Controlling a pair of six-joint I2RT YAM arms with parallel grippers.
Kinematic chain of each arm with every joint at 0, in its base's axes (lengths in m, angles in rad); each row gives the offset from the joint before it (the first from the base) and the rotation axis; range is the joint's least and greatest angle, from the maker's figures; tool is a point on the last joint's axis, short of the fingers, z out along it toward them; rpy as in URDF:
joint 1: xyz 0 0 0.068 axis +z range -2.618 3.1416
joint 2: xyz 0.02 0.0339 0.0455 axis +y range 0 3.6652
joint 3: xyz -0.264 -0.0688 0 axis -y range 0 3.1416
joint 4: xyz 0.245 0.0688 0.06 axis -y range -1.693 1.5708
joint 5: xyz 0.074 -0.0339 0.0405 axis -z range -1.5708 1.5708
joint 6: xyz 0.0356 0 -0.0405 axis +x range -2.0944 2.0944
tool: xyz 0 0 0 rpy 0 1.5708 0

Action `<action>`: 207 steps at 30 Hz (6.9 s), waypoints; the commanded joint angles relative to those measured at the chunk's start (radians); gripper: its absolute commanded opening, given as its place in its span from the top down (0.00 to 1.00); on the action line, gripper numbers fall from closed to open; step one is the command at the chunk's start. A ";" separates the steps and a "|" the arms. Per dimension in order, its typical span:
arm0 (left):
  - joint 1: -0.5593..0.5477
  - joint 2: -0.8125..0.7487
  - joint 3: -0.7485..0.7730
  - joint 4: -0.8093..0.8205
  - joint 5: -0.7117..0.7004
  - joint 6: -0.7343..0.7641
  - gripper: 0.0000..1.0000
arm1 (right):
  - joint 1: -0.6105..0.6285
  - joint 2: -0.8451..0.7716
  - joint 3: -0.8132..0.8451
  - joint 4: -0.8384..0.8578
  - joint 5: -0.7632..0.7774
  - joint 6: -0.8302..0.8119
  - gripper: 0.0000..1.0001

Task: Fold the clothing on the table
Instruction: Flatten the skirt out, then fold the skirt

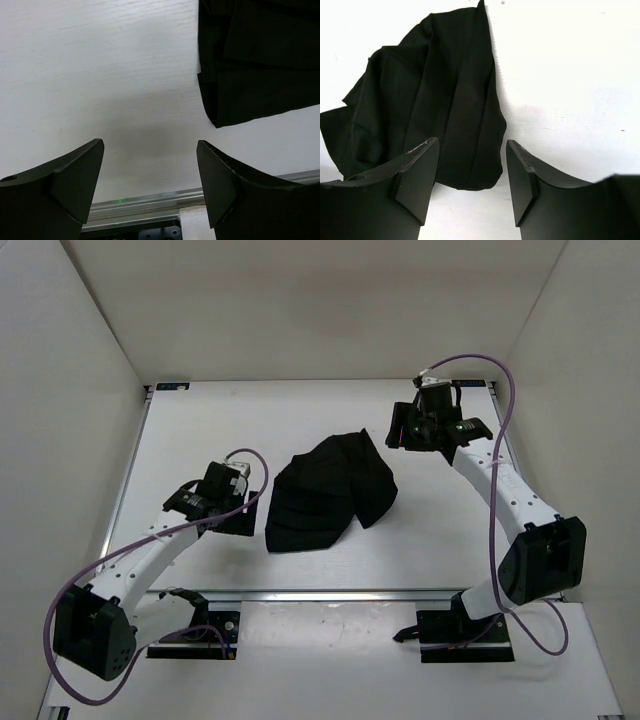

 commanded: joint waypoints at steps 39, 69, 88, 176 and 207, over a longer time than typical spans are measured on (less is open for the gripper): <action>-0.183 0.327 -0.222 0.724 0.209 -0.513 0.20 | 0.041 -0.074 -0.708 0.634 -0.328 0.165 0.54; 0.201 0.253 0.949 0.028 0.043 -0.166 1.00 | -0.160 -0.439 -0.046 -0.117 -0.577 -0.174 1.00; 0.146 0.504 0.545 0.244 0.253 -0.186 0.39 | -0.013 -0.218 -0.542 0.214 -0.502 -0.010 1.00; 0.212 0.160 -0.108 0.554 0.397 -0.388 0.56 | -0.225 0.103 -0.185 0.280 -0.817 0.162 0.68; 0.052 0.036 -0.406 0.602 0.238 -0.453 0.36 | -0.030 -0.073 -0.747 0.390 -0.262 0.196 0.53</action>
